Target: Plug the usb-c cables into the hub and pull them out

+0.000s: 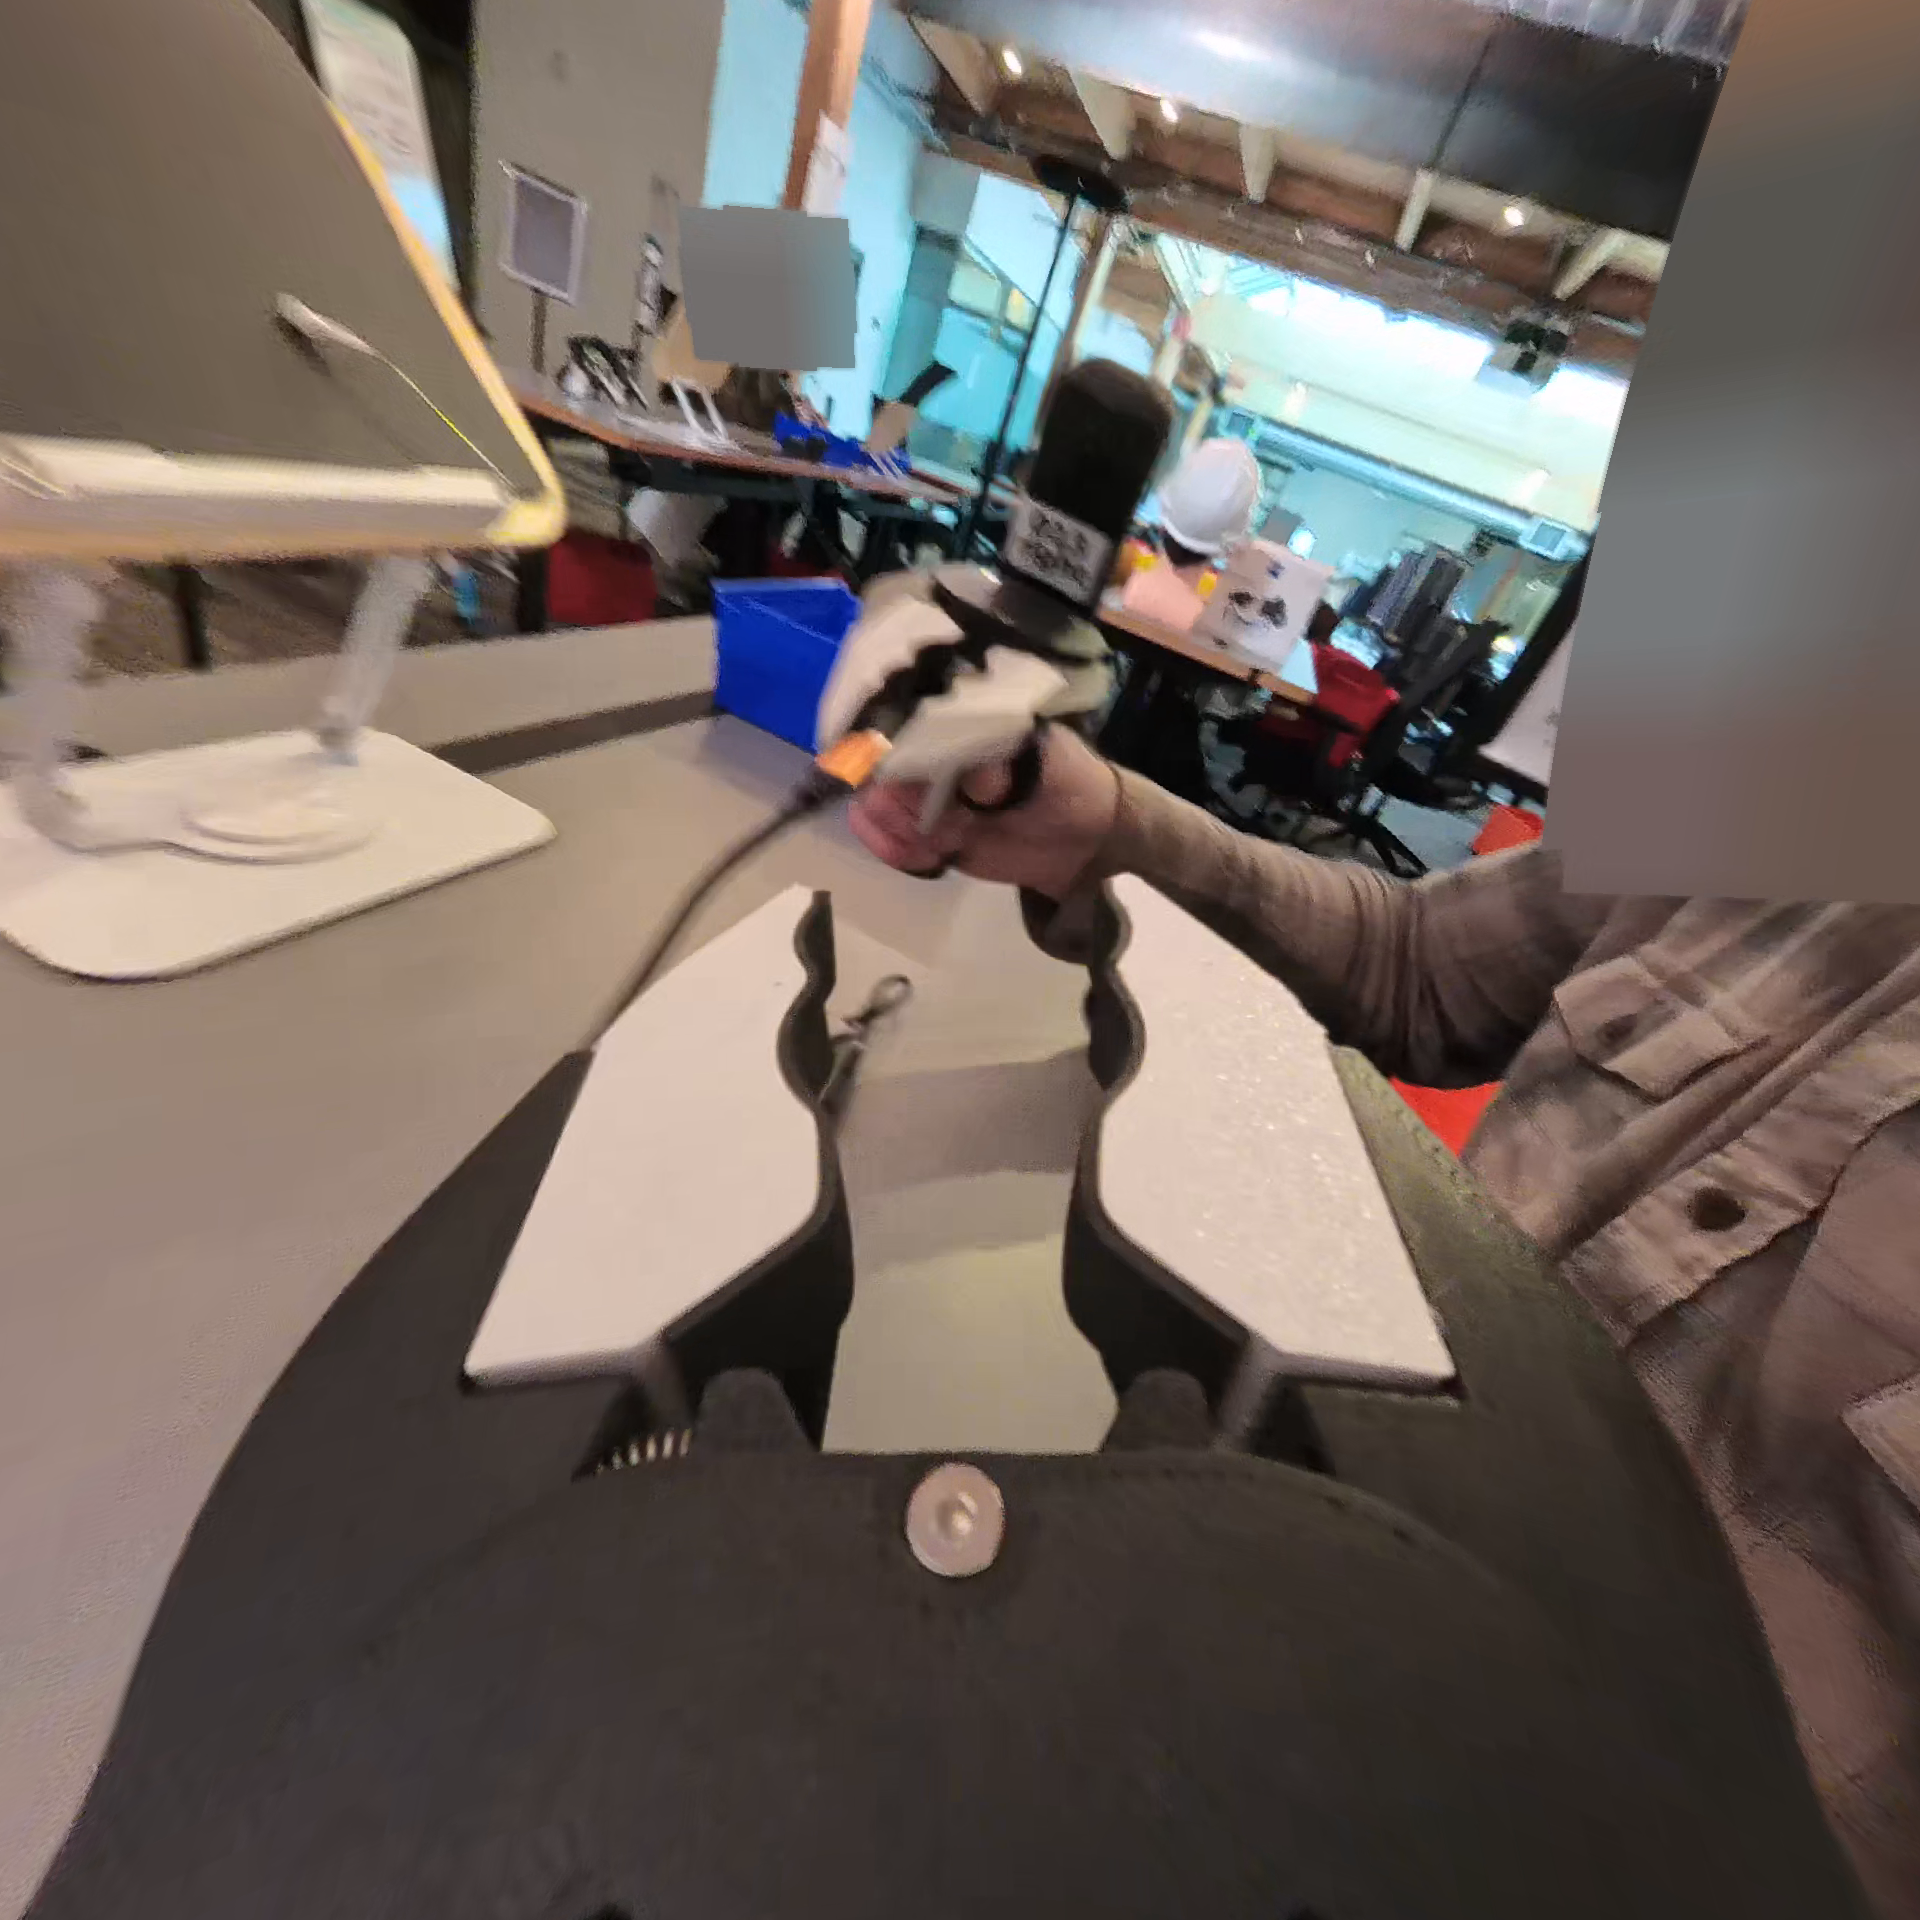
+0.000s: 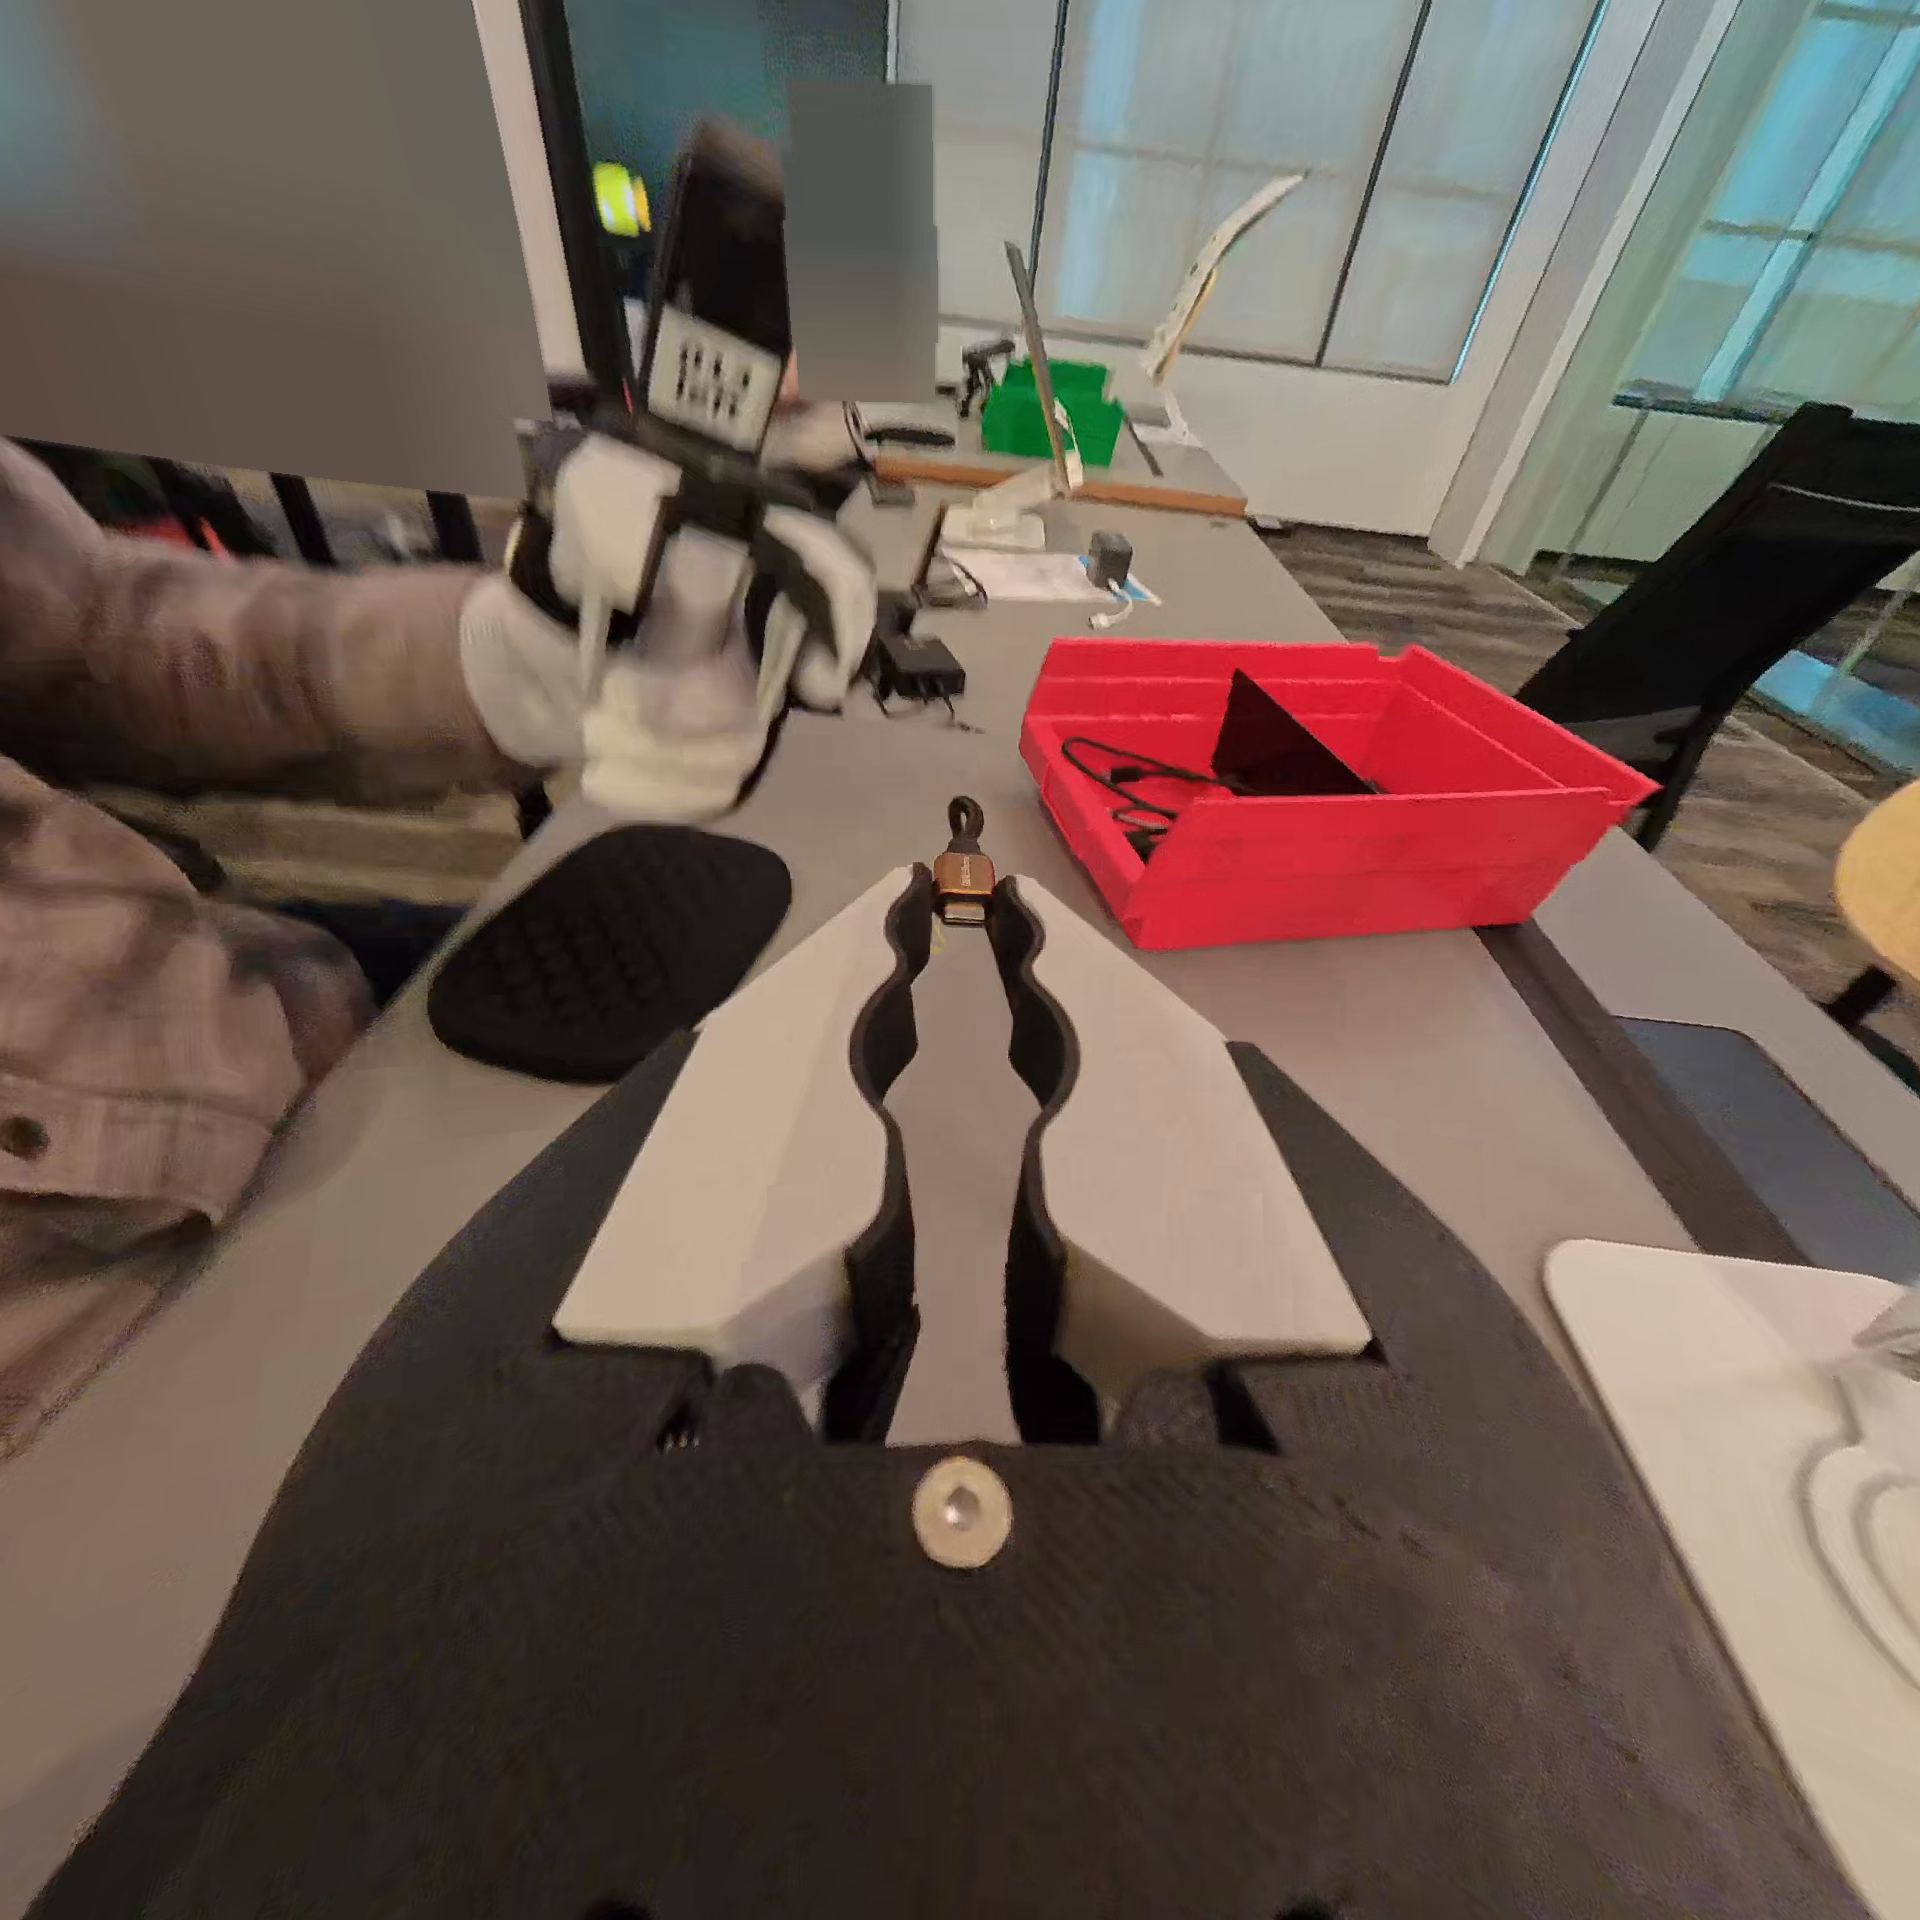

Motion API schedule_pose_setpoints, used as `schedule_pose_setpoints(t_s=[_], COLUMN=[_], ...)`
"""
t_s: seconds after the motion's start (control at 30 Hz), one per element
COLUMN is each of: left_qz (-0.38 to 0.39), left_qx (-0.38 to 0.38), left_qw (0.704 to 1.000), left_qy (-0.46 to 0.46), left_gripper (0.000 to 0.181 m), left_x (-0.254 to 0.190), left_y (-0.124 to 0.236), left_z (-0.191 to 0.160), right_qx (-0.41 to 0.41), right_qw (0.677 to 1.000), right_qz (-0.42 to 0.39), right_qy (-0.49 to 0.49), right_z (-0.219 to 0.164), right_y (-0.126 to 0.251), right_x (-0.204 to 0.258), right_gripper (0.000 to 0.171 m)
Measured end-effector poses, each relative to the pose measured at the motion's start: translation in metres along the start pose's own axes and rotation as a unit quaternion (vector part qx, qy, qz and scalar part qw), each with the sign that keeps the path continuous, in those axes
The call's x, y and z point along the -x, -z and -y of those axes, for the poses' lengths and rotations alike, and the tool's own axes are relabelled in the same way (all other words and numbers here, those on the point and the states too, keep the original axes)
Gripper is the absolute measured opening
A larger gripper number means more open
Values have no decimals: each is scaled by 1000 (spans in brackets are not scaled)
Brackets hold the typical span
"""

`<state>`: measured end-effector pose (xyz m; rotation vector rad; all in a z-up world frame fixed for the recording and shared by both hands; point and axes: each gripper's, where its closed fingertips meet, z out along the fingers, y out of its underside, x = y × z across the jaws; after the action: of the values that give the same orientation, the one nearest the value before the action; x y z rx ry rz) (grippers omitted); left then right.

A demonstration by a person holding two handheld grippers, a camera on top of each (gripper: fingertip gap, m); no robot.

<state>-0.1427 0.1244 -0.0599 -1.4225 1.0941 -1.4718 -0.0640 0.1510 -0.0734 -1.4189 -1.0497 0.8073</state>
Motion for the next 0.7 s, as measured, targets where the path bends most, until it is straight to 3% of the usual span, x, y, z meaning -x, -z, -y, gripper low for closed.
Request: schedule_pose_setpoints(t_s=[0.2,0.4,0.5,0.6,0.7], left_qz=[-5,32,-10,-24,-43], left_qx=[1,-107,-143,-121,-97], left_qw=[998,992,987,991,993], left_qy=[68,60,73,49,44], left_gripper=[64,68,51,14,6], left_x=[-2,22,20,18,13], left_y=[-66,-82,-79,-80,-82], left_z=[-53,-20,-9,-13,-17], right_qx=[-100,-96,-57,-42,-37], right_qw=[988,976,973,973,974], right_qz=[53,110,124,133,133], right_qy=[-102,-160,-183,-183,-178], right_z=[15,11,-1,-5,-8], right_y=[2,5,3,4,6], right_x=[9,20,22,25,25], right_gripper=[9,9,9,9,9])
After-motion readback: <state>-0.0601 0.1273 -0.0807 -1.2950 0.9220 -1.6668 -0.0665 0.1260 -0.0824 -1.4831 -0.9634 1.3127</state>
